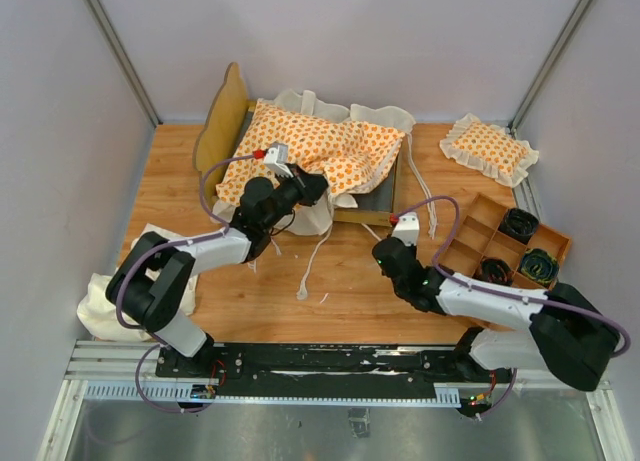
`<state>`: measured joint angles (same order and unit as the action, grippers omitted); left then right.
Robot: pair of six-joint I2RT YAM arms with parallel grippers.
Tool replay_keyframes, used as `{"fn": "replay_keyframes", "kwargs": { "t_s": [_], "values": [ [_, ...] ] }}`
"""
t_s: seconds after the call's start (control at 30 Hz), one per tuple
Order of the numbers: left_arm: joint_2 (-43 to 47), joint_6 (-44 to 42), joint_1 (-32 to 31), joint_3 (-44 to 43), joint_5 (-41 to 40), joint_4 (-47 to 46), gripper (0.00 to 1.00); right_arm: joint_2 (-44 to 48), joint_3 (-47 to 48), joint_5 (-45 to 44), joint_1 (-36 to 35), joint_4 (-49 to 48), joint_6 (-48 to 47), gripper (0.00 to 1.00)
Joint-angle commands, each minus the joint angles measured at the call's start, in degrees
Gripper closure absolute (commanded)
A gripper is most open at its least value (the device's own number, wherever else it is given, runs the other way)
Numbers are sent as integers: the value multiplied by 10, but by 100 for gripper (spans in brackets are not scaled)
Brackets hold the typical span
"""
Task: Set up the pet bed
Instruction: Cross the ropes on the bed frame.
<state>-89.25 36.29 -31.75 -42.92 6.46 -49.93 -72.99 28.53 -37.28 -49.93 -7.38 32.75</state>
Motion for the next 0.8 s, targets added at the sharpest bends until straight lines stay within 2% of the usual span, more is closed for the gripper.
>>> {"fn": "replay_keyframes", "kwargs": {
  "t_s": [0.0, 0.37, 0.53, 0.63, 0.77],
  "values": [
    [-14, -6, -8, -25, -9, -9, 100, 82, -37, -56, 8, 83, 46, 100],
    [-59, -7, -36, -78, -7, -14, 100, 196, -98, -43, 9, 169, 134, 100],
    [-78, -4, -47, -93, -12, -18, 100, 281, -120, -55, 9, 173, 144, 100],
    [-92, -4, -56, -104, -11, -18, 100, 324, -150, 9, 8, 96, 102, 100],
    [-112, 1, -63, -116, -12, -23, 100, 332, -188, 153, 4, -6, 61, 100]
  ]
}}
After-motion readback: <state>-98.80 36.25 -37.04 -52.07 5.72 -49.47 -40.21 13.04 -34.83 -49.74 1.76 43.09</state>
